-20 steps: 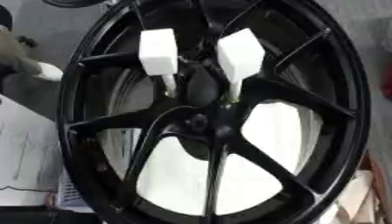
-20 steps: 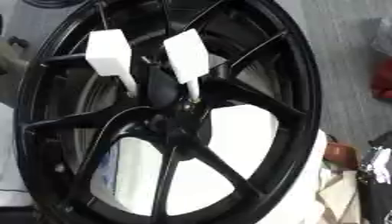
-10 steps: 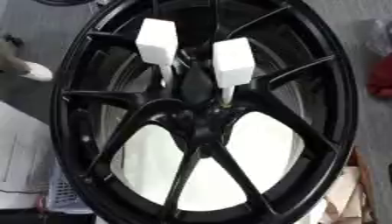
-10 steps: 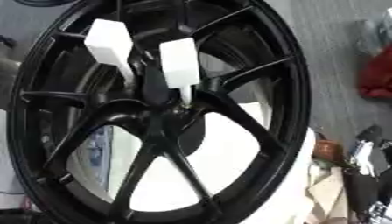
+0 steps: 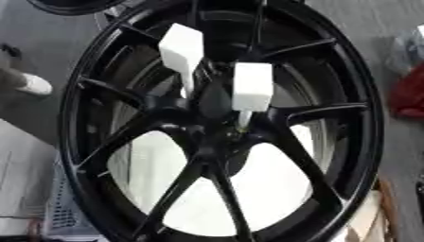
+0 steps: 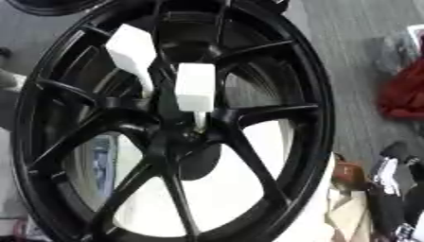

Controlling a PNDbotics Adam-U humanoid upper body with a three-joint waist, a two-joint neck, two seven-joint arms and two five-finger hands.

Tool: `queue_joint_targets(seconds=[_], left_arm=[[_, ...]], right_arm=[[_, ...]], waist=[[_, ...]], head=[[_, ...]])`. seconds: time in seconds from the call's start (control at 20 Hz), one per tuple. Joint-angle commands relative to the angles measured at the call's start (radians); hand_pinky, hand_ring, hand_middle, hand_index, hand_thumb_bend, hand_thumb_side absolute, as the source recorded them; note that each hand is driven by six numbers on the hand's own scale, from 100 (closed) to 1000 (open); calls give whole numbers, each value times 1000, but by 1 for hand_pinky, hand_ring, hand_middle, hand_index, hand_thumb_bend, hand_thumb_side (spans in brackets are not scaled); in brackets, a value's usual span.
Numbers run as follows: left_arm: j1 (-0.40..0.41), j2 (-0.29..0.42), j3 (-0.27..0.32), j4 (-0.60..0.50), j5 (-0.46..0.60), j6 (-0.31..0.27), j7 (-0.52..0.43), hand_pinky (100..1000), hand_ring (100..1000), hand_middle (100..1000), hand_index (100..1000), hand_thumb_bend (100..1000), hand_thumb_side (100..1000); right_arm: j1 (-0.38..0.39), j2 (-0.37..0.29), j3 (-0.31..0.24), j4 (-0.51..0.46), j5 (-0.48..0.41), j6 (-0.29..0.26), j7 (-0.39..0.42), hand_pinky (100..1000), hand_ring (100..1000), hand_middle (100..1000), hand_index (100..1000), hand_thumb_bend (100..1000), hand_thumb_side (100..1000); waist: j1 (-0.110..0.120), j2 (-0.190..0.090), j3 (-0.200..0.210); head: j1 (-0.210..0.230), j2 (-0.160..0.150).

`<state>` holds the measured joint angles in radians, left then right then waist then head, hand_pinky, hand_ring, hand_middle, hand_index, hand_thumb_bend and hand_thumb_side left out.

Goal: Pull the pin out of the wheel hub.

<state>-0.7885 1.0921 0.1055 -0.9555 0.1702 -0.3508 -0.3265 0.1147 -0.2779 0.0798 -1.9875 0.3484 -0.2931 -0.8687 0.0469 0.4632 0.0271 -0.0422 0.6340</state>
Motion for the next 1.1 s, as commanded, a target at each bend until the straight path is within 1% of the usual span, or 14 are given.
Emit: queue_joint_targets(seconds=[0.05, 0.1, 0.15, 0.2, 0.25, 0.3, 0.4, 0.6, 0.65, 0.8, 0.85, 0.9, 1.0, 1.1], left_arm=[[11, 19, -9, -1, -94, -3, -79, 853, 795, 654, 739, 100, 167], [17, 14, -11, -3, -122, -4, -113, 872, 837, 712, 788, 100, 141], [22, 9, -11, -7, -149, -8, -143, 887, 867, 754, 825, 100, 281], [25, 5, -11, -13, -172, -14, -166, 892, 879, 768, 837, 100, 442], [28, 2, -11, -21, -193, -18, -184, 895, 890, 780, 846, 129, 574], [30, 0, -9, -27, -212, -22, -195, 892, 889, 782, 846, 121, 611], [31, -4, -7, -34, -237, -21, -201, 889, 892, 795, 860, 100, 644], [30, -7, -5, -40, -254, -10, -198, 888, 893, 799, 861, 100, 644], [30, -8, -7, -41, -256, -8, -200, 888, 893, 799, 858, 100, 650], [28, -11, -10, -49, -261, -5, -208, 887, 895, 800, 860, 100, 631], [27, -12, -11, -51, -264, -4, -212, 895, 910, 818, 874, 115, 586], [27, -13, -11, -53, -268, -4, -215, 895, 909, 814, 873, 114, 565], [27, -16, -12, -54, -263, 0, -223, 888, 897, 798, 865, 100, 580], [27, -17, -14, -59, -258, 4, -229, 881, 887, 785, 854, 100, 559]], right_arm=[[-1, -7, -6, -12, -10, -15, -7, 526, 900, 851, 836, 100, 573], [-1, -7, -6, -12, -12, -15, -6, 525, 900, 851, 836, 100, 573], [-2, -7, -6, -12, -13, -16, -5, 525, 900, 851, 836, 100, 573], [-2, -7, -6, -12, -15, -16, -4, 525, 900, 851, 836, 100, 573], [-3, -7, -6, -12, -16, -16, -3, 525, 900, 851, 836, 100, 573], [-3, -7, -6, -12, -18, -16, -3, 525, 900, 851, 836, 100, 573], [-3, -8, -6, -12, -20, -16, -1, 525, 900, 851, 836, 100, 573], [-1, -12, -7, -12, -22, -18, -1, 526, 899, 851, 836, 100, 585], [0, -14, -8, -12, -23, -19, -1, 526, 899, 851, 836, 100, 573], [1, -18, -9, -12, -25, -21, 0, 527, 899, 851, 836, 100, 573], [2, -20, -10, -12, -26, -22, 0, 527, 899, 851, 835, 100, 573], [2, -21, -10, -12, -27, -22, 1, 527, 899, 850, 835, 100, 573], [4, -22, -12, -12, -29, -23, 1, 527, 899, 850, 836, 100, 573], [6, -25, -14, -12, -30, -25, 0, 528, 899, 850, 836, 100, 573]], waist=[[-2, -29, 2], [-4, -29, 3], [-6, -29, 4], [-7, -29, 6], [-9, -30, 8], [-10, -30, 11], [-11, -31, 14], [-14, -37, 21], [-14, -38, 23], [-15, -43, 27], [-14, -45, 28], [-14, -47, 29], [-14, -51, 30], [-13, -54, 29]], head=[[2, -18], [1, -18], [1, -19], [1, -19], [1, -18], [0, -18], [0, -16], [1, -10], [1, -10], [2, -9], [2, -9], [3, -9], [4, -10], [4, -10]])
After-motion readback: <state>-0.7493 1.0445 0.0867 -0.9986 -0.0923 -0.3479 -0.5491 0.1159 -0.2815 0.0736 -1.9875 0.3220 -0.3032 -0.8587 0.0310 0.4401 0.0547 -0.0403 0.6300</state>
